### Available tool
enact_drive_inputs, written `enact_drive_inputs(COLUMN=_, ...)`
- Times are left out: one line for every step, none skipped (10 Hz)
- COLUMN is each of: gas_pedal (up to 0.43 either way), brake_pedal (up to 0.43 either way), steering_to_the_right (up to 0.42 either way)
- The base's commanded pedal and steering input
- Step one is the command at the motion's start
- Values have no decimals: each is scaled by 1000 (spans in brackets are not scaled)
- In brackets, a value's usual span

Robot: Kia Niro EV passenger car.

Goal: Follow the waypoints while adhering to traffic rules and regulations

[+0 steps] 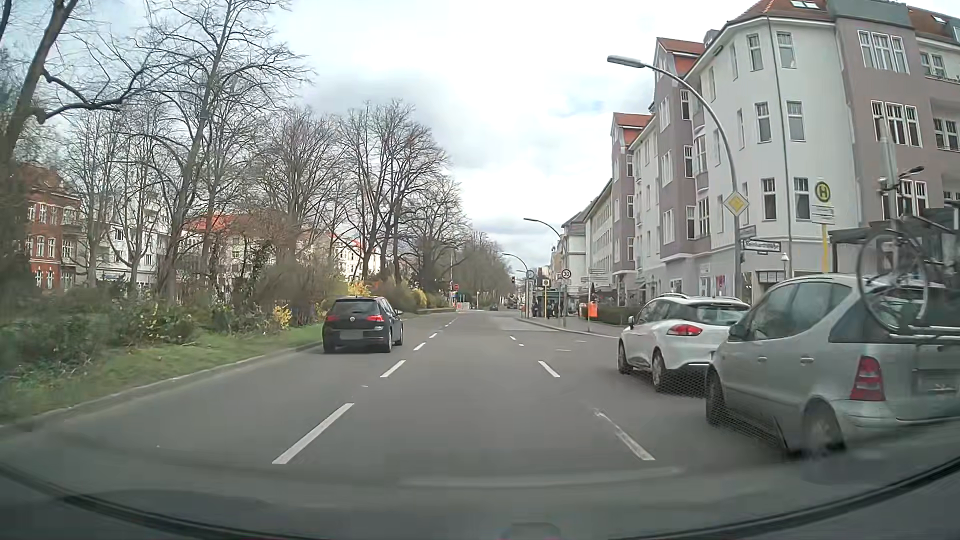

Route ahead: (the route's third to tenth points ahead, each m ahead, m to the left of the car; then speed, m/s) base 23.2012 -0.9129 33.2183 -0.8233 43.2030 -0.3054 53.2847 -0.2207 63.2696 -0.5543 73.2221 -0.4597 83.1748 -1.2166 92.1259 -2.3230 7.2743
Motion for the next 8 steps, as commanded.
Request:
enact_drive_inputs(gas_pedal=28, brake_pedal=0, steering_to_the_right=-4)
enact_drive_inputs(gas_pedal=28, brake_pedal=0, steering_to_the_right=-4)
enact_drive_inputs(gas_pedal=28, brake_pedal=0, steering_to_the_right=-4)
enact_drive_inputs(gas_pedal=28, brake_pedal=0, steering_to_the_right=-4)
enact_drive_inputs(gas_pedal=28, brake_pedal=0, steering_to_the_right=-5)
enact_drive_inputs(gas_pedal=28, brake_pedal=0, steering_to_the_right=-5)
enact_drive_inputs(gas_pedal=28, brake_pedal=0, steering_to_the_right=-5)
enact_drive_inputs(gas_pedal=20, brake_pedal=0, steering_to_the_right=-5)
